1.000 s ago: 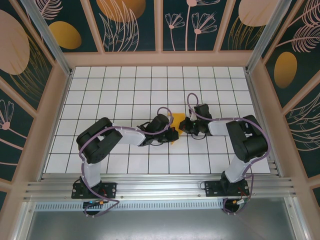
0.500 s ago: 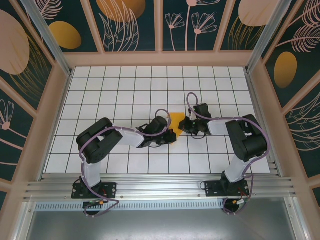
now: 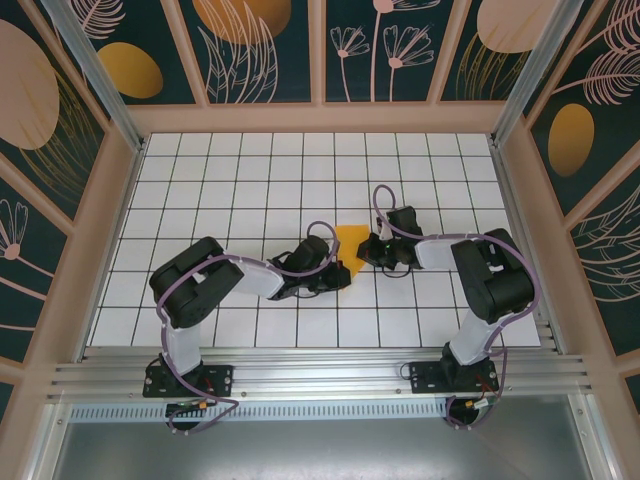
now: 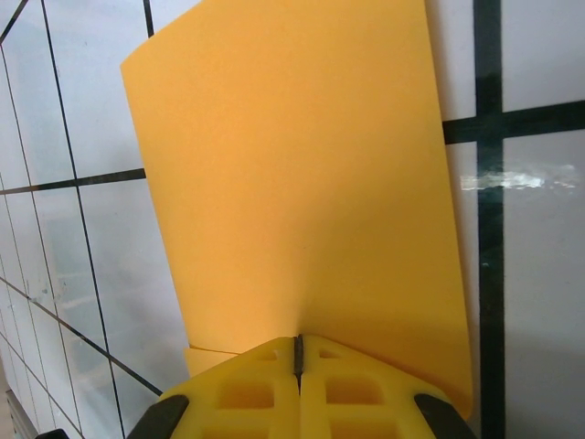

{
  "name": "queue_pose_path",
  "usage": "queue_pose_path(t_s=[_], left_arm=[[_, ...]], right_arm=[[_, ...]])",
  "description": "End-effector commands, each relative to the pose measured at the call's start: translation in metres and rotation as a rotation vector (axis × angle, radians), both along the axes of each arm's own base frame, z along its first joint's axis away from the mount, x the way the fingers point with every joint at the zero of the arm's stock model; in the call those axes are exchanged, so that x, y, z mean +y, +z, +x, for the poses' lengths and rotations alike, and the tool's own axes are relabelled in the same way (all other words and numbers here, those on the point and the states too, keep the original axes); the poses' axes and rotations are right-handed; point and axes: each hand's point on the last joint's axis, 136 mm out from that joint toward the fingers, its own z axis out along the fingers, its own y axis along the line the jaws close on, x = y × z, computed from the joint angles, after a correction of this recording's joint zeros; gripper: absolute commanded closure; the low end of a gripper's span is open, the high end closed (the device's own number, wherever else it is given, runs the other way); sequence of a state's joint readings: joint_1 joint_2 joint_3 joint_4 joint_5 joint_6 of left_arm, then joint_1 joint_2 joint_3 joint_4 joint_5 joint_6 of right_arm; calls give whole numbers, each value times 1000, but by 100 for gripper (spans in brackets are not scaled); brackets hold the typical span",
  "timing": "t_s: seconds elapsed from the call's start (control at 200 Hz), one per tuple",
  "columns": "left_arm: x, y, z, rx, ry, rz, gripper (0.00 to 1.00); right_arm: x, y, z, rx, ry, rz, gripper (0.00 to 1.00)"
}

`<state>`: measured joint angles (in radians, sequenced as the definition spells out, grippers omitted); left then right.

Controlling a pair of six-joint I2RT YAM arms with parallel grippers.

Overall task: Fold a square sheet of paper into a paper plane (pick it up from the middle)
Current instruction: Third fold the triangle at the center of the table.

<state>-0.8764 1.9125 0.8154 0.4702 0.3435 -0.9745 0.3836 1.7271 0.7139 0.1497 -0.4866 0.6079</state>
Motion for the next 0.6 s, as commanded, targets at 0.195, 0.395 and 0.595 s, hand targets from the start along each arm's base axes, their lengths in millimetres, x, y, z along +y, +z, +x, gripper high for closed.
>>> queue_pose_path(t_s=[0.195,0.395,0.595], left_arm=[[39,-44,-55,188,-97,190,92],[53,-48,-65,212,-84,206,93],[41,-1,-46,92,-44,103,93]], right_arm=[[-31,-53,-32,155,-40,-192,95],[-31,-53,-32,155,-40,-190,95],[-29,-52,-33,154,-37,-183,95]])
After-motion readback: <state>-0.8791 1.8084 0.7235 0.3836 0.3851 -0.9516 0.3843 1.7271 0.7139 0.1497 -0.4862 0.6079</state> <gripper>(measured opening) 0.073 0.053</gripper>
